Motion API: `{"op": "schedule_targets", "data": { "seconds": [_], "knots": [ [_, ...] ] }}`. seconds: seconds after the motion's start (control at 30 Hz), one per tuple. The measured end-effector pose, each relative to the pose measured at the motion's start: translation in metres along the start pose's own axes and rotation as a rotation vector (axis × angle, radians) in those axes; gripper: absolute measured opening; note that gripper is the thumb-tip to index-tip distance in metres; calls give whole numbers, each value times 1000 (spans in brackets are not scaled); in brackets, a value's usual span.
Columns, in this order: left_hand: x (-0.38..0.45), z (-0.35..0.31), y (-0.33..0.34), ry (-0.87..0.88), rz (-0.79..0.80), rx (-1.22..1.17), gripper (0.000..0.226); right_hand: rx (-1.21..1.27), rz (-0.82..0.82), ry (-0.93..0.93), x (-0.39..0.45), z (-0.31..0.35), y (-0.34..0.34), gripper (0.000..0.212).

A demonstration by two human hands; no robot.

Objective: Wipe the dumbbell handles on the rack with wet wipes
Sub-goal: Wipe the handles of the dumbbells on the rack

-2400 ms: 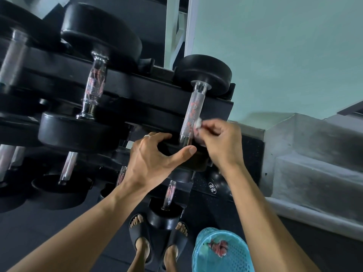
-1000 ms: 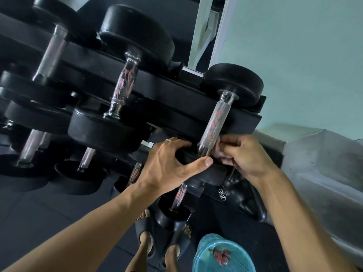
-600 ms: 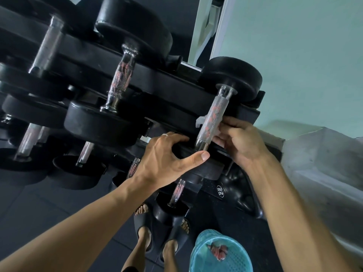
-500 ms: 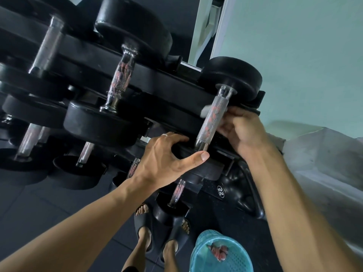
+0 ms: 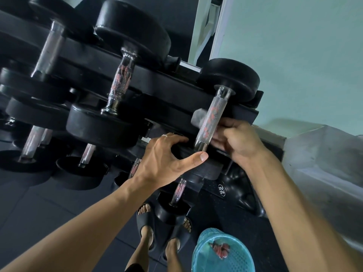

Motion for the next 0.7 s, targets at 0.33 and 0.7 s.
{"op": "schedule_targets", "data": {
  "seconds": [0.33,0.7],
  "knots": [
    [3,2,3,-6,0,1,89,-171,-3,-11,-10,-3,-5,24],
    [5,-15,2,68,97,-30,80,-362,-189,-237,-72,19,-17,39]
  ]
}}
Point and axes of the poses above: each hand's wrist, its own x-axis towards the middle knuckle, its own y-axis out of the palm, z = x × y, the point moved 3 cm from there along x, towards the middle knuckle, and after that the axes turned 6 degrees about x, right-handed, at the moved point
